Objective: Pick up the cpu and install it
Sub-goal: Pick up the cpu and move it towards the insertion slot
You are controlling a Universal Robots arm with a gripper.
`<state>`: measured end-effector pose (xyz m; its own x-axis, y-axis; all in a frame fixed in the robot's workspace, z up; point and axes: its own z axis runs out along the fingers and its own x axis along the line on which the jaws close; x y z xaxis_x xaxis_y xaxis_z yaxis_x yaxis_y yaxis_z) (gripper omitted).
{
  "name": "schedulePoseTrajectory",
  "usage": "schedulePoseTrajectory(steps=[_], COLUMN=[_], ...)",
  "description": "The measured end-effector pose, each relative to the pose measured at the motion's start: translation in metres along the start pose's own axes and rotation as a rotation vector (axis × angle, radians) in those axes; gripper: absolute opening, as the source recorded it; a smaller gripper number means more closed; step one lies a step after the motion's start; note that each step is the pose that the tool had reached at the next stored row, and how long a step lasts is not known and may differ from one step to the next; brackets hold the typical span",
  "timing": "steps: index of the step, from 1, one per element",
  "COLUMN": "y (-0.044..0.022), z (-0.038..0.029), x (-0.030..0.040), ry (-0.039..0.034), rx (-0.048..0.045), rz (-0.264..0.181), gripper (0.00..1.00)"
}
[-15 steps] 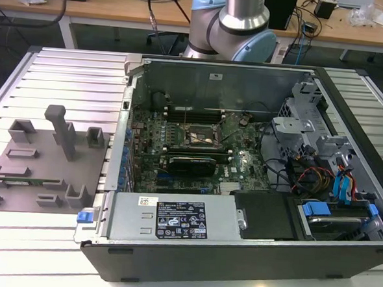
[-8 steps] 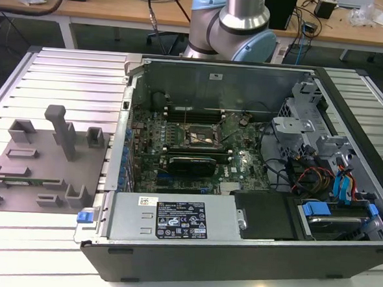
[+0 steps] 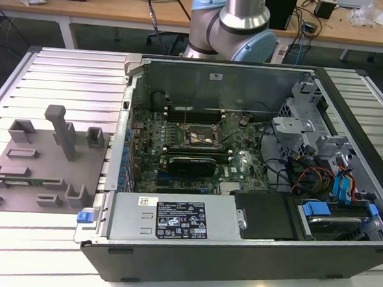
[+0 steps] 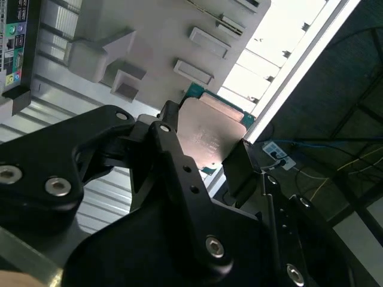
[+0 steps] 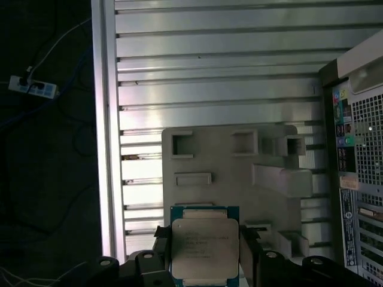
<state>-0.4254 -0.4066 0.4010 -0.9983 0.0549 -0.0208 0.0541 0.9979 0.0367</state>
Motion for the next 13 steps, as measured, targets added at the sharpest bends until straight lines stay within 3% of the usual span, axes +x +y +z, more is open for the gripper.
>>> schedulePoseTrajectory(steps=[6, 13], y=[0.0007, 0.0008], z=[-0.0147, -0.0153], x=[-0.0003, -0.0022], ry=[0.0, 0.0002], rx=[0.0, 0.0], rz=[0.0, 0.0], gripper=[0.54, 0.54])
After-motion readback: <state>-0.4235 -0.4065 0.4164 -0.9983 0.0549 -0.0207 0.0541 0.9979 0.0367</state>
